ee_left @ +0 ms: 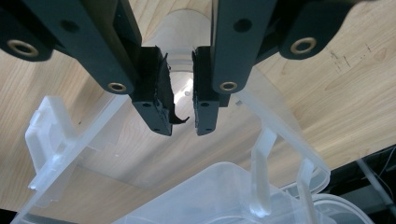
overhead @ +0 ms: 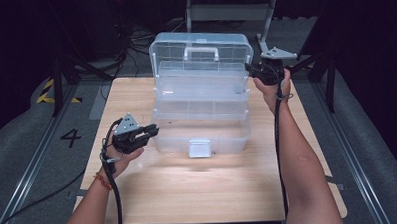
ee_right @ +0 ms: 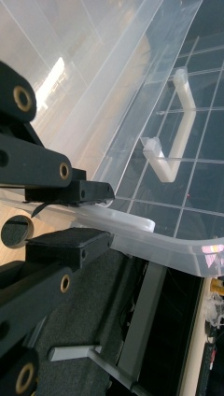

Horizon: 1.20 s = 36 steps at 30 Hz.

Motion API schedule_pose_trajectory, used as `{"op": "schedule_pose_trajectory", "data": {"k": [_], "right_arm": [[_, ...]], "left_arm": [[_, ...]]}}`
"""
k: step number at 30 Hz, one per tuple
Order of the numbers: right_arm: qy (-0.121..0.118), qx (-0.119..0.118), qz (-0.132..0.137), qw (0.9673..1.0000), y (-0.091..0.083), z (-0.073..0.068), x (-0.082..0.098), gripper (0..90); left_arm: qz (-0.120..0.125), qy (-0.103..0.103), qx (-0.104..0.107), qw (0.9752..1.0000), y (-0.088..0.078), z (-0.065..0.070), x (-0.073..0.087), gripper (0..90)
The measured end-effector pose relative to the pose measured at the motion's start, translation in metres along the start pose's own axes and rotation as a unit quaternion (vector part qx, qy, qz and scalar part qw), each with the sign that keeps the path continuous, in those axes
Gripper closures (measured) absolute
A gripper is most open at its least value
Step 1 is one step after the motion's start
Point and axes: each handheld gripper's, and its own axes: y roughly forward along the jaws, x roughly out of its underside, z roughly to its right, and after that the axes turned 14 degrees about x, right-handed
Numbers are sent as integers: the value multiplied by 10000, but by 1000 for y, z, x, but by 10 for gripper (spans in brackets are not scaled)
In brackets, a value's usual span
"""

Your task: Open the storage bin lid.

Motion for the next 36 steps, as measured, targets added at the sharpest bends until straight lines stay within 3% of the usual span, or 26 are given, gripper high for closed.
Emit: {"op": "schedule_pose_trajectory", "data": {"k": [21,36], "right_arm": [[29,61,15,10000,3,-4,-1,779],[58,-60,-185,9998,13,0,-8,777]], "left_arm": [[-9,-6,32,10000,2,0,1,774],[-14,-5,65,10000,3,0,1,772]]}}
